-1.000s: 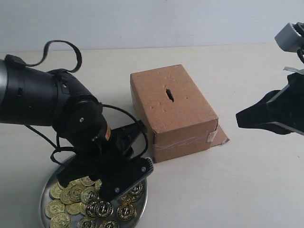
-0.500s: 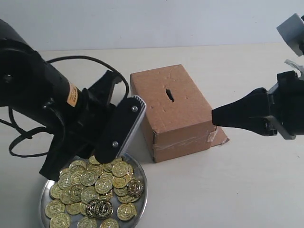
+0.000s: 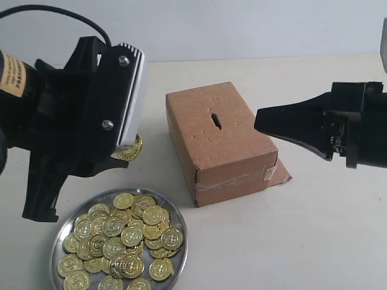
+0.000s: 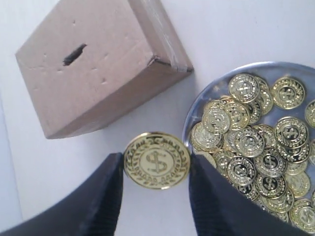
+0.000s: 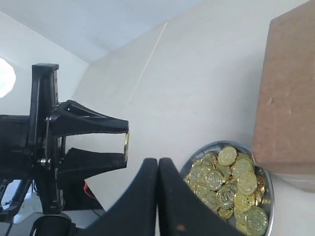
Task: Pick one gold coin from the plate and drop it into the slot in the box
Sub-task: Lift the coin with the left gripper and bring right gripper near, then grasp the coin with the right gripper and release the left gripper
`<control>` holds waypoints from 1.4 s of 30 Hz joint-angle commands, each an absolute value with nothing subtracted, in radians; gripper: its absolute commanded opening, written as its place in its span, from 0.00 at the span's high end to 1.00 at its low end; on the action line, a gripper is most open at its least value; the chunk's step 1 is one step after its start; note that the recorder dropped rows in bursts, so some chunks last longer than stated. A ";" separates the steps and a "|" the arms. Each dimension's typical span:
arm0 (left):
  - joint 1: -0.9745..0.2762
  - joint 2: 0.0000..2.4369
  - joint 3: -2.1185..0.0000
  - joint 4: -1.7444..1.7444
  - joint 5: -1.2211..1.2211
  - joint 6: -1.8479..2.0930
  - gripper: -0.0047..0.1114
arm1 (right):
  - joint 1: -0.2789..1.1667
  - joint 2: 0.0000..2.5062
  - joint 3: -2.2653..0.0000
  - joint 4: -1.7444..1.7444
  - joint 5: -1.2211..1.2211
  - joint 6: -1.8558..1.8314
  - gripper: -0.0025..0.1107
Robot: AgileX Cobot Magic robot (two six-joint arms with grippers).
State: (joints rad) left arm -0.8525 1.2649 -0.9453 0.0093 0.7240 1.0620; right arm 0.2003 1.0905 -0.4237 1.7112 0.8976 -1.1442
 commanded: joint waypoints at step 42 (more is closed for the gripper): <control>-0.857 1.197 -0.944 -0.023 0.690 0.962 0.66 | 0.722 1.432 -0.767 1.744 0.545 -1.114 0.60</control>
State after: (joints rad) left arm -0.8525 1.2049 -0.9453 0.0000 0.7053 0.9681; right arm 0.7198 1.4308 -0.7596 1.7407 0.5538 -1.1099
